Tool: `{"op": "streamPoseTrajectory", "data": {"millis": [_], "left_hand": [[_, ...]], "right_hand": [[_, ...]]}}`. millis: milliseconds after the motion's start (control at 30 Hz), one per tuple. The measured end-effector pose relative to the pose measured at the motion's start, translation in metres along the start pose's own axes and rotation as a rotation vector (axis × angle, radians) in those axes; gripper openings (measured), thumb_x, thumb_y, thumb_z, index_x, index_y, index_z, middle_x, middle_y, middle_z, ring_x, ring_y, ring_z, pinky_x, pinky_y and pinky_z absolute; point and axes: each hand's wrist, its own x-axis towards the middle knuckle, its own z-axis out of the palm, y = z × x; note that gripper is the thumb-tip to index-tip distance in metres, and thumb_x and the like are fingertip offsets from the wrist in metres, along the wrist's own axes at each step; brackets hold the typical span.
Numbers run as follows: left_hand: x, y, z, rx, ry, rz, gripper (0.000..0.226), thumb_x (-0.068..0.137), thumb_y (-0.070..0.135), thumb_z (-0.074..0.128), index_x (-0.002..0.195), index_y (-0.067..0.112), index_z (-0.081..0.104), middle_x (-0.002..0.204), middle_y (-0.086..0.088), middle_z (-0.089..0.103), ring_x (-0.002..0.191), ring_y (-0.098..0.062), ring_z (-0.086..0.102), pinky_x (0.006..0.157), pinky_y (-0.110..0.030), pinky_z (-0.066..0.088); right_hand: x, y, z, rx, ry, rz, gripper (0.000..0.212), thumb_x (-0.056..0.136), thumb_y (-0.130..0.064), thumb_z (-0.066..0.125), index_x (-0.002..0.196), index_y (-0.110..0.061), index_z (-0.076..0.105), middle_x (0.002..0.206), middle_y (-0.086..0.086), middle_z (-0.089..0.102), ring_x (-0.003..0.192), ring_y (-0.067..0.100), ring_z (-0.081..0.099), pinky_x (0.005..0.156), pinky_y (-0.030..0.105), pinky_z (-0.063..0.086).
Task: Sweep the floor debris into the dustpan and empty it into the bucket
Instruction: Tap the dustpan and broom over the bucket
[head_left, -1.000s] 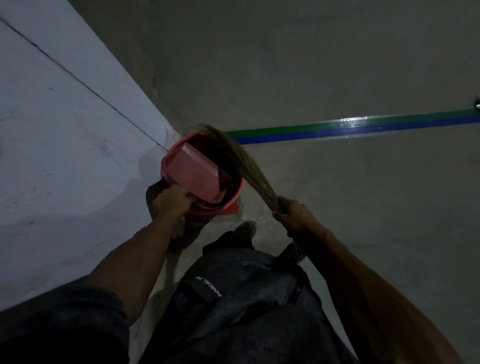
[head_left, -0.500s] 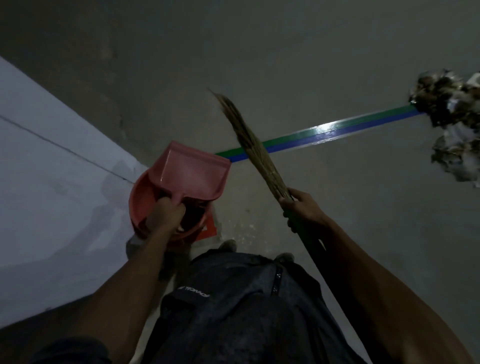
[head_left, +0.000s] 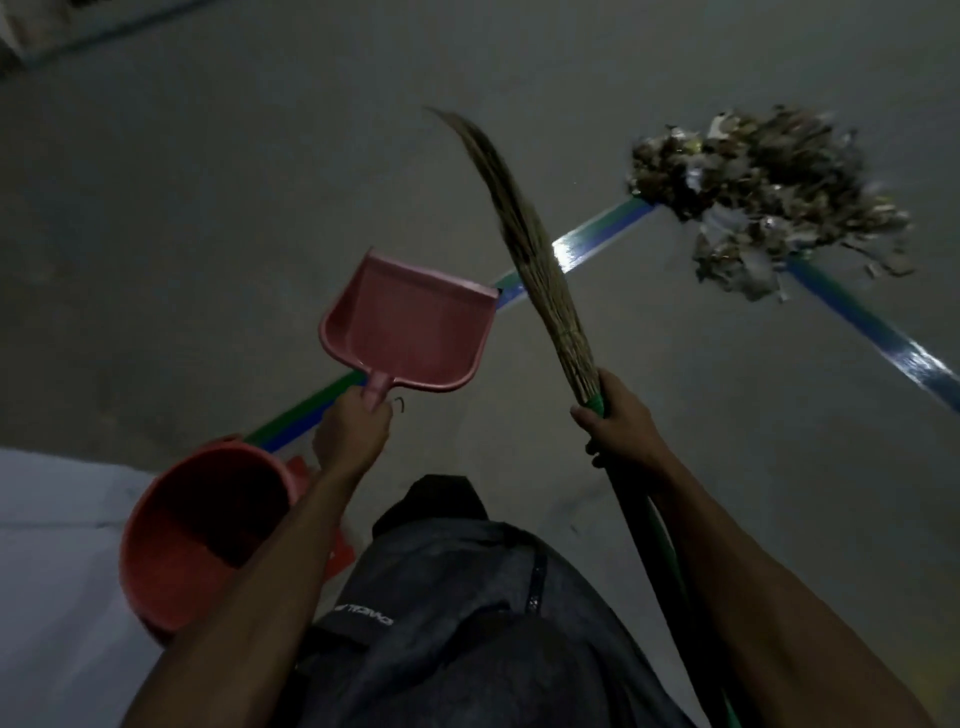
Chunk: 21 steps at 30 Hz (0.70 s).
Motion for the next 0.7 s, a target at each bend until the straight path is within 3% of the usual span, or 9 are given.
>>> {"op": "streamPoseTrajectory", "data": {"millis": [100, 167, 233, 367, 533, 700], "left_hand": [[0.011, 0.056, 0.027, 0.107, -0.002, 0.161, 0.022, 0.088, 0.031, 0.053, 0.077, 0.012, 0.057, 0.080, -0.009, 0.061, 0.070, -0.029, 0.058, 0.057, -0.031, 0.038], [0.022, 0.093, 0.050, 0.169, -0.028, 0.272, 0.024, 0.092, 0.031, 0.052, 0.081, 0.009, 0.056, 0.086, -0.012, 0.060, 0.072, -0.029, 0.057, 0.057, -0.031, 0.036], [0.035, 0.129, 0.078, 0.230, -0.040, 0.369, 0.026, 0.096, 0.032, 0.049, 0.094, 0.007, 0.057, 0.095, -0.014, 0.058, 0.077, -0.029, 0.056, 0.060, -0.032, 0.038], [0.069, 0.204, 0.140, 0.363, -0.043, 0.528, 0.034, 0.101, 0.032, 0.041, 0.126, 0.012, 0.049, 0.110, -0.014, 0.053, 0.087, -0.030, 0.054, 0.067, -0.038, 0.044], [0.111, 0.308, 0.206, 0.475, -0.015, 0.611, 0.031, 0.101, 0.030, 0.041, 0.108, 0.002, 0.051, 0.100, -0.019, 0.058, 0.084, -0.034, 0.056, 0.066, -0.041, 0.038], [0.140, 0.415, 0.250, 0.613, -0.129, 0.559, 0.033, 0.097, 0.029, 0.044, 0.119, 0.004, 0.044, 0.116, -0.018, 0.051, 0.100, -0.035, 0.053, 0.081, -0.047, 0.044]], "right_hand": [[0.009, 0.018, -0.040, -0.053, 0.102, 0.052, 0.063, 0.095, -0.034, 0.056, 0.149, -0.035, 0.025, 0.119, 0.007, 0.058, 0.078, 0.025, 0.063, 0.045, 0.030, 0.054], [0.018, 0.030, -0.067, -0.091, 0.169, 0.072, 0.068, 0.097, -0.034, 0.054, 0.155, -0.029, 0.019, 0.136, 0.010, 0.053, 0.099, 0.033, 0.061, 0.067, 0.044, 0.060], [0.032, 0.042, -0.095, -0.113, 0.221, 0.095, 0.070, 0.098, -0.033, 0.054, 0.156, -0.024, 0.018, 0.144, 0.013, 0.048, 0.114, 0.037, 0.056, 0.085, 0.054, 0.055], [0.078, 0.067, -0.159, -0.135, 0.270, 0.173, 0.070, 0.098, -0.033, 0.054, 0.156, -0.021, 0.017, 0.143, 0.016, 0.045, 0.118, 0.039, 0.052, 0.088, 0.057, 0.053], [0.134, 0.090, -0.248, -0.144, 0.270, 0.283, 0.071, 0.099, -0.035, 0.051, 0.157, -0.022, 0.013, 0.148, 0.014, 0.042, 0.121, 0.038, 0.051, 0.091, 0.055, 0.051], [0.174, 0.108, -0.330, -0.129, 0.319, 0.365, 0.072, 0.098, -0.035, 0.053, 0.157, -0.023, 0.013, 0.149, 0.013, 0.041, 0.122, 0.036, 0.051, 0.092, 0.053, 0.052]]}}
